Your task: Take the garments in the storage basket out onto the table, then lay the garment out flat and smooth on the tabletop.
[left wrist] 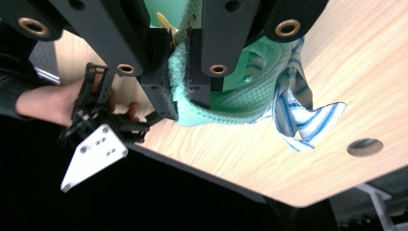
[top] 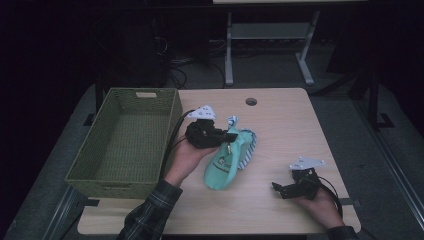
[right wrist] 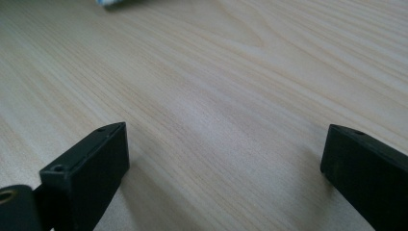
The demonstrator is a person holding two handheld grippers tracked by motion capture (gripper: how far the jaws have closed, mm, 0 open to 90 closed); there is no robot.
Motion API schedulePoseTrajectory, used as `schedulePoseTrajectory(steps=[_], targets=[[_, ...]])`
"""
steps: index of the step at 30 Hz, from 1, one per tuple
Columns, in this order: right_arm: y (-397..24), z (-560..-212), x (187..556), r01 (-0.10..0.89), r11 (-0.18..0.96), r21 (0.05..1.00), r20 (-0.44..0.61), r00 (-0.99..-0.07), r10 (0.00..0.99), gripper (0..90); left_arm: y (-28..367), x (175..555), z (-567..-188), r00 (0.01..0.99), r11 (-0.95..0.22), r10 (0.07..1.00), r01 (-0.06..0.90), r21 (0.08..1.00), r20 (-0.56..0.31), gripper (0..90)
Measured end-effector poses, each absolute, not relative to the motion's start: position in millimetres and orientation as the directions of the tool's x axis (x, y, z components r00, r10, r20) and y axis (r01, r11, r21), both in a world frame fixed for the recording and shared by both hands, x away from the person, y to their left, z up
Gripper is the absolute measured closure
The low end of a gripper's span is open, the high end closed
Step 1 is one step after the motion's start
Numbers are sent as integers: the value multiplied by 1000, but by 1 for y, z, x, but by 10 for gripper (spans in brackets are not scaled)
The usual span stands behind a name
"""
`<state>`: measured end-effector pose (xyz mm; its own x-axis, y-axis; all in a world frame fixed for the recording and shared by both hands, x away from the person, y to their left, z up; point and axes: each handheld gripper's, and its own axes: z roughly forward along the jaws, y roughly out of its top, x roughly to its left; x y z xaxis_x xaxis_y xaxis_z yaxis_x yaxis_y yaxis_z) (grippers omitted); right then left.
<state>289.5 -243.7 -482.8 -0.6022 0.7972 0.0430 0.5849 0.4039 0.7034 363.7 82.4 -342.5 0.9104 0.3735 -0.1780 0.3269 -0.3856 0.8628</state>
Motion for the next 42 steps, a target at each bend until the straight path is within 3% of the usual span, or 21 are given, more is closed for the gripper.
schedulePoseTrajectory(steps=[30, 33, 37, 40, 42], targets=[[-244, -483, 290, 584, 405, 704, 42, -603, 797, 25, 30, 363, -435, 919, -626, 355, 370, 686, -171, 797], [-244, -483, 290, 584, 405, 703, 42, -603, 797, 25, 29, 363, -438, 914, -623, 362, 382, 682, -182, 764], [-244, -483, 290, 583, 406, 704, 41, -603, 796, 25, 32, 364, -434, 910, -620, 370, 393, 678, -189, 561], [-244, -483, 290, 584, 405, 704, 42, -603, 797, 25, 34, 363, -430, 909, -618, 370, 394, 680, -190, 520], [-244, -483, 290, 584, 405, 703, 42, -603, 797, 25, 39, 361, -425, 905, -608, 377, 402, 685, -197, 447]])
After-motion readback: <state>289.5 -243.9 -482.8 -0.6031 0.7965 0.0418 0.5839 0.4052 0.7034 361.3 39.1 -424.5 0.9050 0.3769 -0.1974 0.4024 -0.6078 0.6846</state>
